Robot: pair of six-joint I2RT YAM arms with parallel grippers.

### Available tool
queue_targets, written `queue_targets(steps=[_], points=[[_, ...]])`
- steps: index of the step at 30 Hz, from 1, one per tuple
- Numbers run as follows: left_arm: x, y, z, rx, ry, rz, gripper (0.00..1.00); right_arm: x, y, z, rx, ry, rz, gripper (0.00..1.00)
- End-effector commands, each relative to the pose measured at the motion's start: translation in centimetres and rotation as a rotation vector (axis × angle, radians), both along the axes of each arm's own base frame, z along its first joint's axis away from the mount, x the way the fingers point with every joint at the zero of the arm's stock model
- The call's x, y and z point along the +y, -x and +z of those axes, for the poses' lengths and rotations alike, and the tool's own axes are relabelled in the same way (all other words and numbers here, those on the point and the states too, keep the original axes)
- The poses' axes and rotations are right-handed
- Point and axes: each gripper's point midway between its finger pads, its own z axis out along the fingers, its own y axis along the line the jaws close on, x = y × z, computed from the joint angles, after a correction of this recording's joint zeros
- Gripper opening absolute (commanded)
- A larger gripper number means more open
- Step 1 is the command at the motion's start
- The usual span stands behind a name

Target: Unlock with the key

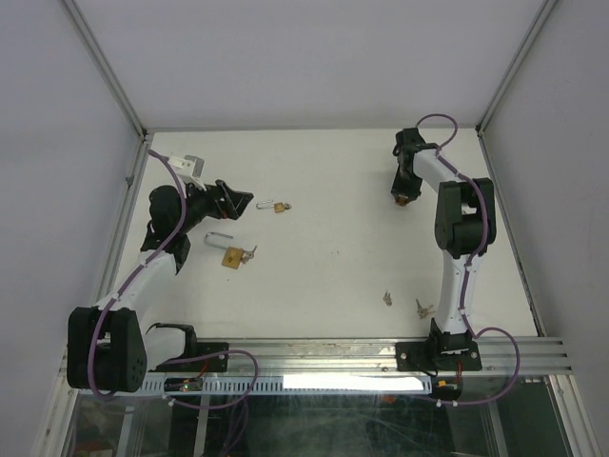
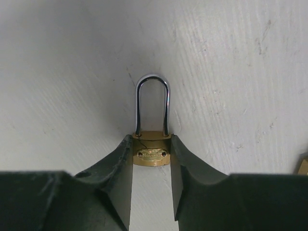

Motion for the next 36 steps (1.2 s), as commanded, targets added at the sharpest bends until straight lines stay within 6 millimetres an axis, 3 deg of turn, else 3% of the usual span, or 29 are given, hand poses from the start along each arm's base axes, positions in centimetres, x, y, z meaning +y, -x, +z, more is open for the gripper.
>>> queue_targets(steps=[1, 4, 9, 11, 15, 19, 22, 24, 28, 33, 36], points=[[-0.6, -0.7, 2.5, -0.064, -0.012, -0.04, 0.99, 3.1, 3.4, 0.5, 0.099, -0.043, 0.194, 0.05], [-1.0, -1.2, 2.8, -0.069, -0.011, -0.069, 0.99, 6.7, 5.4, 1.3, 0.104, -0.071, 0.341, 0.05], [-1.4, -1.8, 4.0, -0.101, 0.007, -0.089, 0.99, 13.8, 11.0, 0.3, 0.155, -0.088, 0.605, 0.03], [-1.4, -1.8, 4.0, -0.101, 0.009, -0.091, 0.99, 16.9, 13.8, -0.2, 0.189, -0.091, 0.737, 0.03], [-1.4, -1.6, 4.1, -0.11, 0.007, -0.092, 0.99, 20.7, 19.5, -1.0, 0.273, -0.09, 0.999, 0.01], [-1.2, -1.1, 4.4, -0.124, 0.006, -0.082, 0.99, 22.3, 24.3, -1.7, 0.347, -0.055, 1.229, 0.01], [-1.1, -0.6, 4.3, -0.123, -0.001, -0.079, 0.99, 23.5, 26.6, -1.8, 0.379, -0.084, 1.319, 0.0], [-1.2, -0.1, 4.0, -0.13, -0.021, -0.097, 0.99, 25.1, 27.7, -0.9, 0.37, -0.198, 1.346, 0.0], [-1.7, 1.5, 3.6, -0.192, -0.109, -0.177, 0.99, 26.9, 28.8, 1.5, 0.364, -0.377, 1.394, 0.0], [-3.4, 5.9, 2.3, -0.417, -0.359, -0.487, 0.96, 26.4, 28.6, 2.0, 0.407, -0.499, 1.352, 0.0], [-3.6, 7.6, 1.4, -0.539, -0.515, -0.622, 0.86, 26.2, 28.6, 2.4, 0.434, -0.62, 1.31, 0.0]])
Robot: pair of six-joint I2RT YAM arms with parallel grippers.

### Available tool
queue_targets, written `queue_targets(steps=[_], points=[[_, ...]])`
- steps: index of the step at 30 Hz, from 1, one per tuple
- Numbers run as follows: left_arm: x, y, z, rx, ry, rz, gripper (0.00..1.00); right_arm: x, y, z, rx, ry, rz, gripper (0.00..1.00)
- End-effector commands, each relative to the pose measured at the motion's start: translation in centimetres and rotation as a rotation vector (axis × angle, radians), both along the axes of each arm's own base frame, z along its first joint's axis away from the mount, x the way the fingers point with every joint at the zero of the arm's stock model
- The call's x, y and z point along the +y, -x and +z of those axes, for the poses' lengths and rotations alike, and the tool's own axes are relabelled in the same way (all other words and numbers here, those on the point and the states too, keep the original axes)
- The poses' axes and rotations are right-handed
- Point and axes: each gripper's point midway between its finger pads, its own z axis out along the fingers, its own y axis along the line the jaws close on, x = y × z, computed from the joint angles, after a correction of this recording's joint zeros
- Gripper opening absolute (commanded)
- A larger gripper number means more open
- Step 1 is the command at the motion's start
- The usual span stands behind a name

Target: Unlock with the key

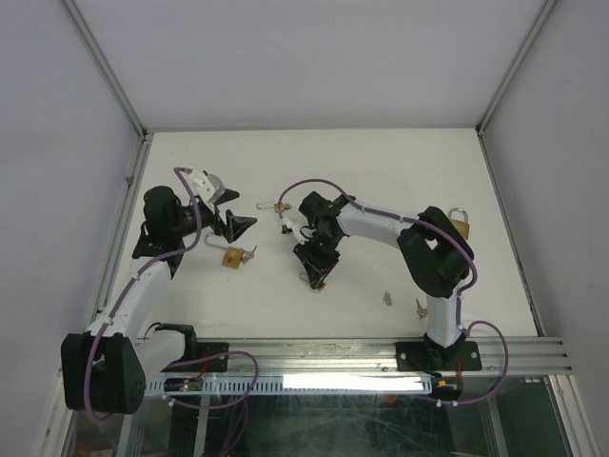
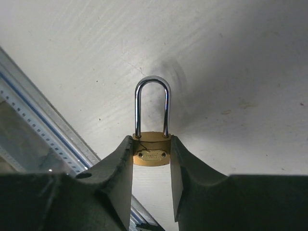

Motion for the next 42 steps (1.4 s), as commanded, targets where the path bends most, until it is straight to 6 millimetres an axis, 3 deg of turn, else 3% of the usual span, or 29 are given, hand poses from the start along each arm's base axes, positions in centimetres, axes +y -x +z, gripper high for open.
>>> queue_targets(steps=[1, 5, 8, 10, 13, 19, 22, 26, 31, 37, 41, 42], points=[[-1.6, 4.3, -0.7, -0.306, -0.277, -0.346, 0.84, 0.6, 1.1, 1.6, 0.18, -0.144, -0.02, 0.0], [-5.0, 8.2, -5.8, -0.278, -0.541, -0.618, 0.78, 0.8, 0.2, 0.9, 0.239, -0.186, -0.074, 0.0], [-8.1, 10.2, -7.5, -0.273, -0.536, -0.785, 0.72, 1.3, -0.2, 0.9, 0.27, -0.228, -0.093, 0.0], [-9.1, 10.9, -9.0, -0.304, -0.554, -0.863, 0.72, 1.4, -0.5, 1.0, 0.281, -0.252, -0.108, 0.0], [-9.8, 10.4, -12.2, -0.436, -0.632, -0.918, 0.74, 1.5, -1.0, 1.0, 0.314, -0.285, -0.141, 0.0], [-12.0, 7.6, -14.8, -0.439, -0.658, -0.917, 0.72, 1.5, -1.0, 0.7, 0.333, -0.3, -0.155, 0.0], [-12.8, 7.8, -15.5, -0.434, -0.64, -0.956, 0.71, 1.7, -0.9, 1.3, 0.364, -0.341, -0.159, 0.0], [-13.8, 8.7, -16.6, -0.411, -0.631, -1.007, 0.58, 1.8, -0.9, 1.5, 0.381, -0.356, -0.158, 0.0], [-14.7, 8.6, -17.0, -0.362, -0.611, -1.006, 0.53, 2.0, -0.7, 1.6, 0.405, -0.375, -0.16, 0.0], [-14.2, 9.3, -17.3, -0.363, -0.612, -1.019, 0.04, 2.0, -1.3, 1.6, 0.409, -0.388, -0.173, 0.0], [-14.2, 9.2, -16.6, -0.288, -0.612, -1.002, 0.0, 2.0, -1.5, 1.7, 0.407, -0.385, -0.175, 0.0], [-14.1, 9.3, -16.3, -0.25, -0.61, -1.0, 0.0, 1.8, -1.5, 1.8, 0.407, -0.382, -0.179, 0.09]])
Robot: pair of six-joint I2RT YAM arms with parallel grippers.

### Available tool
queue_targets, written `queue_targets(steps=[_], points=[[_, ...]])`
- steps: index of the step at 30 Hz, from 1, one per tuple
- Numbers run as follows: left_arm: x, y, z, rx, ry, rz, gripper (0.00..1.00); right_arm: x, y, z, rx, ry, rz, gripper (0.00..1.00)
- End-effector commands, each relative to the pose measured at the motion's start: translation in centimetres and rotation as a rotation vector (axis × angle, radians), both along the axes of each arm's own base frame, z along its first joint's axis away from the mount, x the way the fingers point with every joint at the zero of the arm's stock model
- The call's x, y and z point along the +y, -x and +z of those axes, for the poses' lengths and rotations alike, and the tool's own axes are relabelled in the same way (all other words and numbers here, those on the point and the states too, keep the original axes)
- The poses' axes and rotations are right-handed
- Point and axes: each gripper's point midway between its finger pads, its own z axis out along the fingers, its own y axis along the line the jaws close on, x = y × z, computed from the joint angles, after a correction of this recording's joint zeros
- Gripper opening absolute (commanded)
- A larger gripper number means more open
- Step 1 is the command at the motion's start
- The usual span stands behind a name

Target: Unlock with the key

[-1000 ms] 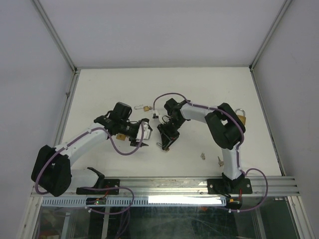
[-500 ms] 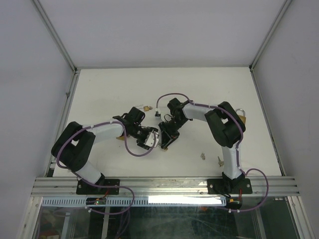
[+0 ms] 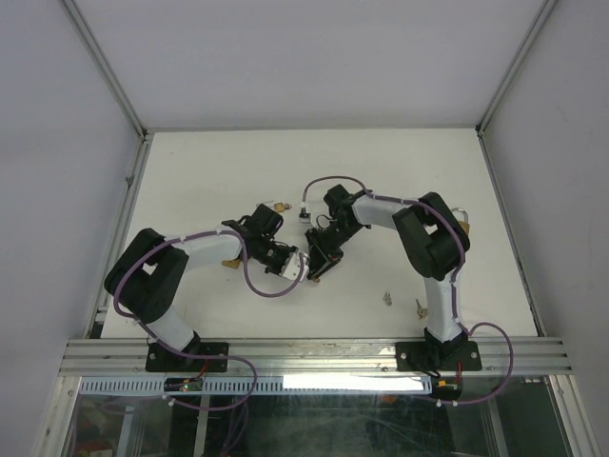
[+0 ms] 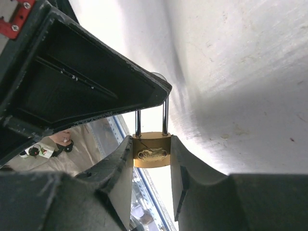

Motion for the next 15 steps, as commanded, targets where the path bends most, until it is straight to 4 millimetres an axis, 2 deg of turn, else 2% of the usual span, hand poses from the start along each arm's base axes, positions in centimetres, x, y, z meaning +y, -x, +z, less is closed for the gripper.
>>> queue_targets(steps=[1, 4, 6, 9, 15], points=[[-1.0, 0.0, 2.9, 0.08, 0.017, 0.027, 0.0, 0.5, -0.4, 1.1, -0.004, -0.037, 0.001, 0.21], [0.5, 0.8, 2.7, 0.179, -0.088, 0.076, 0.0, -0.5, -1.4, 2.9, -0.016, -0.074, -0.044, 0.53], [1.5, 1.4, 2.5, 0.246, -0.156, 0.11, 0.0, -1.4, -2.3, 4.0, -0.047, -0.076, -0.084, 0.67], [2.4, 1.5, 2.5, 0.353, -0.23, 0.162, 0.0, -2.9, -3.6, 5.3, -0.102, -0.062, -0.134, 0.73], [3.8, 1.9, 1.8, 0.636, -0.393, 0.236, 0.0, -5.0, -4.2, 6.0, -0.169, 0.012, -0.198, 0.74]])
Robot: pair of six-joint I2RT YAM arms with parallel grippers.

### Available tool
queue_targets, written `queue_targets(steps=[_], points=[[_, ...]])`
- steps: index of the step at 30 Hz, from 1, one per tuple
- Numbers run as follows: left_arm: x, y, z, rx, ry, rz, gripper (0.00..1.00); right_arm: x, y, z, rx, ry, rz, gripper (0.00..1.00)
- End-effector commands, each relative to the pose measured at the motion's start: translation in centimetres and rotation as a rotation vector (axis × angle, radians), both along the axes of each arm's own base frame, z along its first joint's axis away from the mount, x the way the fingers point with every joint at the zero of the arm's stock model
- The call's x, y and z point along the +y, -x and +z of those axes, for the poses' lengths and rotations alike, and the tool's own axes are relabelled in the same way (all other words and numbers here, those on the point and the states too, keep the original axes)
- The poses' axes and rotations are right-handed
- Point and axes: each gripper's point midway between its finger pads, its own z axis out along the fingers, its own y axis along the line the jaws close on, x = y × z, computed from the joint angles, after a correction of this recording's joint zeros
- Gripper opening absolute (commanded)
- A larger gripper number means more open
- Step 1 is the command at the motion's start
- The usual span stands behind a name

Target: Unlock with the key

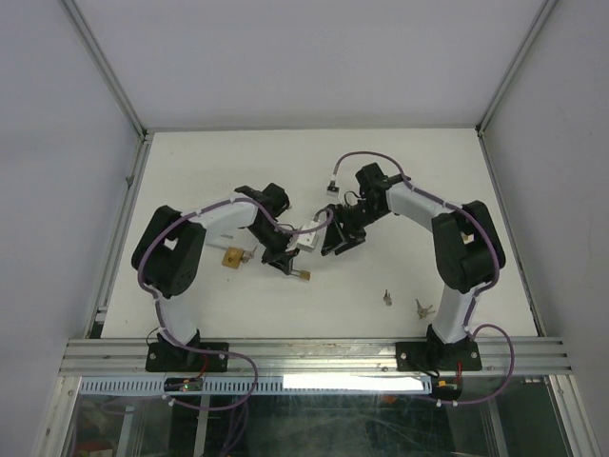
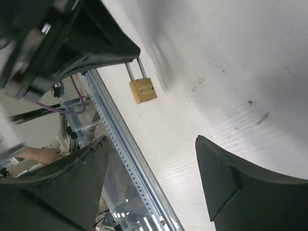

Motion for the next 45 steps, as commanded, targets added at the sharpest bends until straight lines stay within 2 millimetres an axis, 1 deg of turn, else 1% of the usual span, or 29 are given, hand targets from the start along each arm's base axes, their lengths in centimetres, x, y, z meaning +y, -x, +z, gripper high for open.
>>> queue_targets(steps=[1, 6, 9, 11, 13, 15, 17, 18, 20, 23, 25, 26, 28, 29, 30, 32, 36, 38, 41, 43, 45], points=[[1.4, 1.9, 0.4, 0.277, -0.118, 0.069, 0.0, -0.9, 0.3, 1.8, -0.06, 0.041, -0.026, 0.75], [1.4, 2.3, -0.4, 0.415, -0.195, 0.131, 0.0, -1.8, 0.4, 2.8, -0.093, 0.081, -0.064, 0.74], [1.5, 2.2, -0.9, 0.488, -0.235, 0.175, 0.0, -2.6, 0.1, 3.4, -0.113, 0.122, -0.112, 0.74], [1.7, 2.0, -1.2, 0.541, -0.25, 0.205, 0.11, -3.6, -0.5, 3.7, -0.132, 0.18, -0.162, 0.74], [1.9, 1.5, -1.5, 0.583, -0.253, 0.233, 0.2, -4.6, -1.0, 4.0, -0.146, 0.23, -0.21, 0.74], [2.1, 1.0, -1.6, 0.591, -0.248, 0.249, 0.27, -6.0, -1.3, 4.0, -0.162, 0.312, -0.264, 0.74], [2.1, 0.4, -1.7, 0.562, -0.241, 0.252, 0.33, -7.9, -1.5, 3.6, -0.176, 0.428, -0.327, 0.74], [2.0, 0.1, -1.7, 0.542, -0.238, 0.254, 0.37, -9.2, -1.4, 3.3, -0.179, 0.507, -0.366, 0.73], [2.1, -0.6, -1.6, 0.494, -0.234, 0.253, 0.4, -12.2, -1.1, 3.2, -0.18, 0.674, -0.463, 0.72], [2.2, -1.7, -1.0, 0.415, -0.22, 0.246, 0.47, -16.0, 0.5, 3.4, -0.183, 0.858, -0.58, 0.7], [2.2, -2.6, -0.6, 0.36, -0.202, 0.251, 0.56, -17.2, 1.8, 3.4, -0.159, 0.9, -0.646, 0.69], [2.2, -2.9, -0.3, 0.337, -0.192, 0.253, 0.58, -17.5, 2.6, 3.2, -0.141, 0.91, -0.665, 0.68], [2.0, -3.6, 0.7, 0.287, -0.159, 0.249, 0.6, -18.1, 4.1, 2.1, -0.087, 0.944, -0.698, 0.64], [1.7, -3.9, 1.4, 0.261, -0.136, 0.247, 0.61, -18.2, 4.7, 1.6, -0.062, 0.945, -0.711, 0.6], [1.4, -4.3, 2.1, 0.235, -0.109, 0.247, 0.61, -18.0, 5.4, 0.8, -0.03, 0.939, -0.718, 0.56], [0.6, -4.9, 3.9, 0.193, -0.048, 0.26, 0.62, -17.4, 6.0, -0.1, 0.006, 0.898, -0.737, 0.5], [-0.7, -5.5, 6.8, 0.15, 0.054, 0.282, 0.62, -16.9, 6.8, -1.5, 0.055, 0.881, -0.756, 0.49], [-1.1, -5.5, 7.9, 0.132, 0.095, 0.29, 0.62, -16.8, 7.2, -2.1, 0.072, 0.871, -0.76, 0.46], [-1.4, -5.2, 8.8, 0.107, 0.126, 0.289, 0.62, -16.4, 7.8, -3.4, 0.117, 0.867, -0.76, 0.48], [-1.6, -4.9, 9.2, 0.1, 0.138, 0.284, 0.62, -15.9, 7.8, -4.1, 0.135, 0.851, -0.759, 0.5], [-1.7, -4.5, 9.6, 0.099, 0.159, 0.276, 0.62, -15.6, 7.6, -4.3, 0.128, 0.832, -0.754, 0.49]])
